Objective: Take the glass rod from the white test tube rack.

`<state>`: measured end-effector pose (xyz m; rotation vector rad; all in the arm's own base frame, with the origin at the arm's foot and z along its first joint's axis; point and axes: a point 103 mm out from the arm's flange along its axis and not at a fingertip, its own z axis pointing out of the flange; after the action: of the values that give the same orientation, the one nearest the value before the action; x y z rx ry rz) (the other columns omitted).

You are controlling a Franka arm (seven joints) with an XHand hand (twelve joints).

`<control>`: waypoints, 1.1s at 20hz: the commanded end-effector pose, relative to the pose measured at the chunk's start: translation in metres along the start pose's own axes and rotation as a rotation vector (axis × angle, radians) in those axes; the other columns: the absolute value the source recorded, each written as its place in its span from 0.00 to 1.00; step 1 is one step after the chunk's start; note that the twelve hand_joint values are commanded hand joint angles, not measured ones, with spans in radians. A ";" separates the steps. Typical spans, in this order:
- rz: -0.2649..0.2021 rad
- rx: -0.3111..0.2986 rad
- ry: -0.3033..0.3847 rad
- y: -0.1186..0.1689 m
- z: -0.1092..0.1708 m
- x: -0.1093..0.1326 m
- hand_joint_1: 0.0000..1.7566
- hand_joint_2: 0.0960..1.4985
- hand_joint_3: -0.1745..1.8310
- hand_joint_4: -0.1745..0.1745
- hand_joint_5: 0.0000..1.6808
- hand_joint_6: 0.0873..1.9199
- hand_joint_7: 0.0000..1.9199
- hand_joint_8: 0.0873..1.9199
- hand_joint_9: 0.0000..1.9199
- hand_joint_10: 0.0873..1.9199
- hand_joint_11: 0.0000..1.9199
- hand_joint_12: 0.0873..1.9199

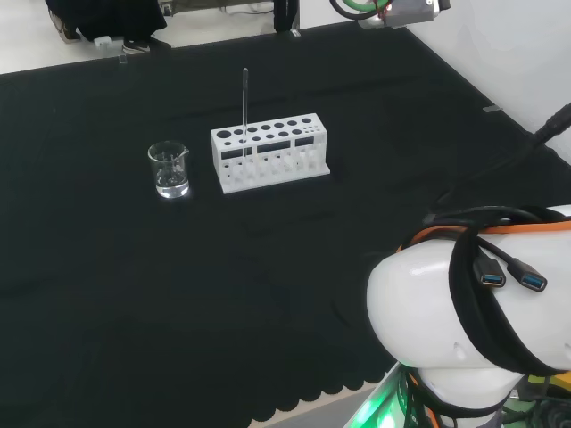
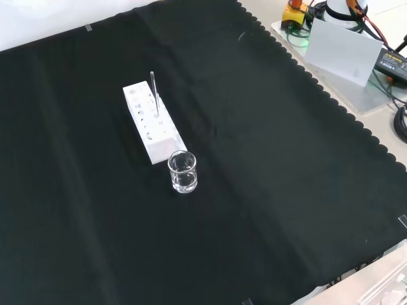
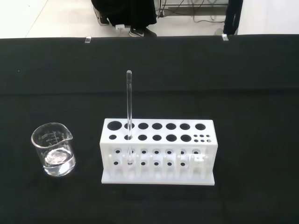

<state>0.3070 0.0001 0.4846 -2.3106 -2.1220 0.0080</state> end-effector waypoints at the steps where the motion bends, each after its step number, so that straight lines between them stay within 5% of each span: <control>1: 0.095 -0.047 -0.034 -0.073 -0.068 -0.027 0.44 0.48 0.36 0.02 0.12 0.10 0.12 0.33 0.28 0.00 0.16 0.46; 5: 0.101 -0.046 -0.047 -0.080 -0.075 -0.027 0.41 0.52 0.33 0.03 0.08 0.01 0.01 0.33 0.15 0.00 0.01 0.49; 22: 0.121 -0.030 -0.050 -0.078 -0.071 -0.031 0.40 0.52 0.33 0.03 0.09 0.00 0.00 0.35 0.15 0.00 0.00 0.49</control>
<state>0.2267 -0.0228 0.5570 -2.4670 -2.0276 0.0205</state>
